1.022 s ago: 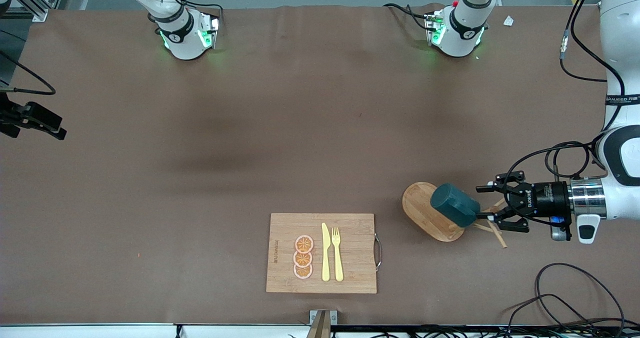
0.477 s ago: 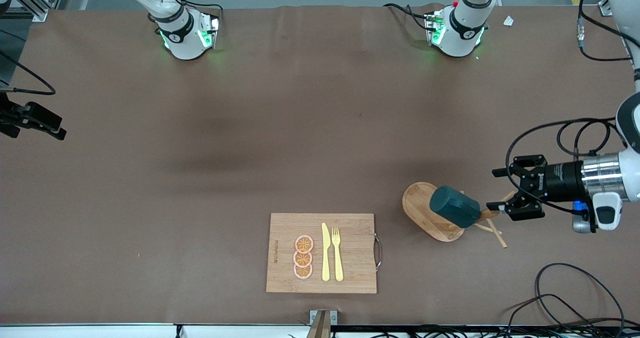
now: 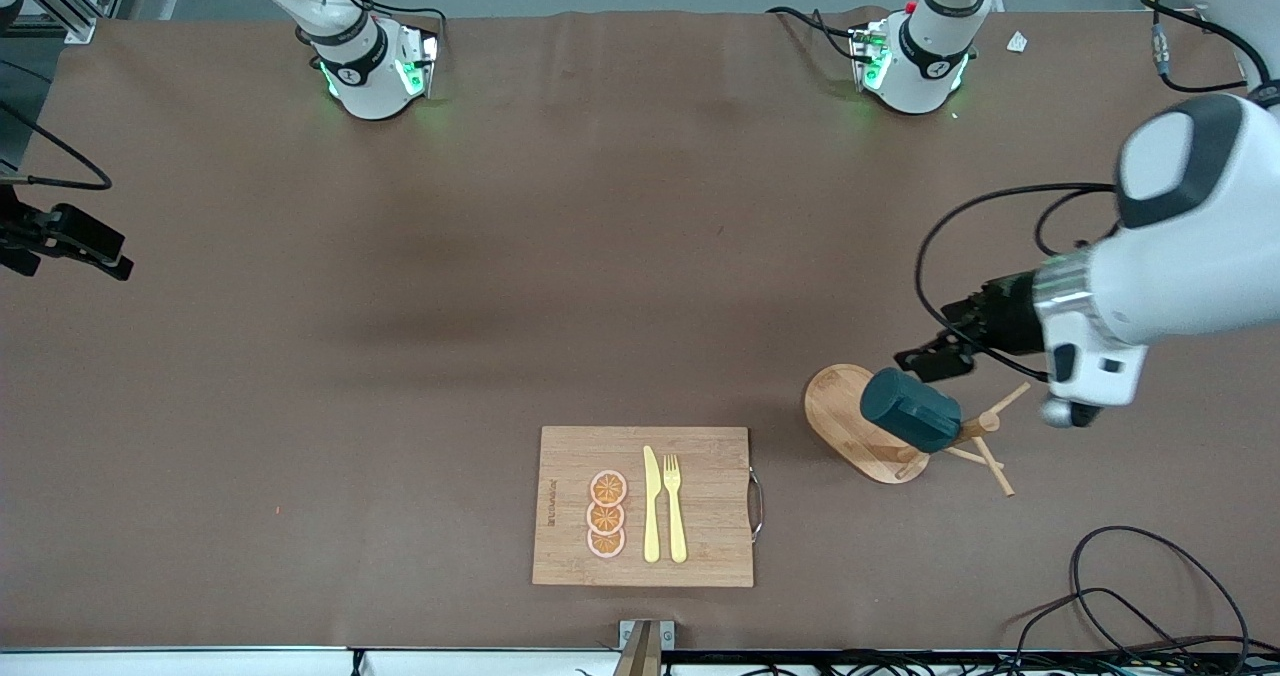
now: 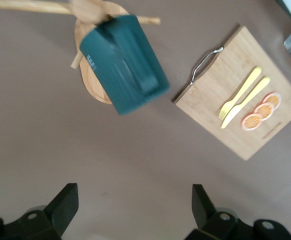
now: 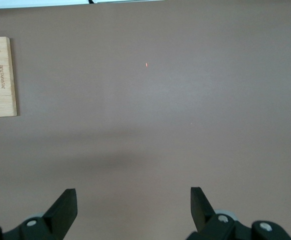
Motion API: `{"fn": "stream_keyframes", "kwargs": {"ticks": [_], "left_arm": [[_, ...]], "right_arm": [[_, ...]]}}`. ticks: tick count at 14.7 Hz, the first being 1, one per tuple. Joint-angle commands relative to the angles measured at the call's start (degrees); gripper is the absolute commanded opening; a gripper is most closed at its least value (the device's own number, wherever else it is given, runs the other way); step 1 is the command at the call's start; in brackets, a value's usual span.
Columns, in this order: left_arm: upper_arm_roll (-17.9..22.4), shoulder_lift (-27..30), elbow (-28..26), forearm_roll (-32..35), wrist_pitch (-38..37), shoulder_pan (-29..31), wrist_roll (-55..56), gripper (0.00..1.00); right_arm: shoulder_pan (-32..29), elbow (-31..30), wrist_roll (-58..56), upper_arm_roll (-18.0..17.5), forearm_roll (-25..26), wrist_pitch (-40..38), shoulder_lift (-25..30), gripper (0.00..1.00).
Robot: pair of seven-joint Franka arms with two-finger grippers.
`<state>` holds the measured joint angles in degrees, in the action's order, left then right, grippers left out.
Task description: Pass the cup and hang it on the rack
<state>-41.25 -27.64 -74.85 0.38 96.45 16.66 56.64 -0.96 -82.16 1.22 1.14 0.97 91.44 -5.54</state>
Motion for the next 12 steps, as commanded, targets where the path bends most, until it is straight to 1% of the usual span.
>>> {"fn": "stream_keyframes", "kwargs": {"ticks": [1,2,4,6,7,9,12], "left_arm": [[-2.34,0.13,-0.12,4.97,0.05,-0.75,-4.41,1.0],[-2.52,0.65,-0.03,5.15,0.23,-0.84,-7.13,1.0],[-3.22,1.27,0.06,7.95,0.23,-0.49,-10.75,1.0],[-3.75,4.42,-0.12,13.56,-0.21,-0.31,-15.22,1.0],[-3.75,5.48,-0.12,15.25,-1.34,-0.31,-18.29,1.0],[-3.75,6.63,-0.03,15.35,-4.06,0.21,-20.95,1.0],[-3.05,8.47,-0.03,15.53,-5.74,-0.31,-22.7,1.0]], "right_arm": [[0.17,-1.34,0.89,-0.17,-0.44,0.31,1.58,1.0],[0.17,-1.34,0.89,-0.17,-0.44,0.31,1.58,1.0],[0.17,-1.34,0.89,-0.26,-0.44,0.4,1.58,1.0],[0.17,-1.34,0.89,-0.17,-0.44,0.4,1.58,1.0],[0.17,-1.34,0.89,-0.17,-0.44,0.4,1.58,1.0],[0.26,-1.34,0.89,-0.18,-0.44,0.4,1.58,1.0],[0.26,-1.34,0.89,-0.26,-0.44,0.4,1.67,1.0]]}}
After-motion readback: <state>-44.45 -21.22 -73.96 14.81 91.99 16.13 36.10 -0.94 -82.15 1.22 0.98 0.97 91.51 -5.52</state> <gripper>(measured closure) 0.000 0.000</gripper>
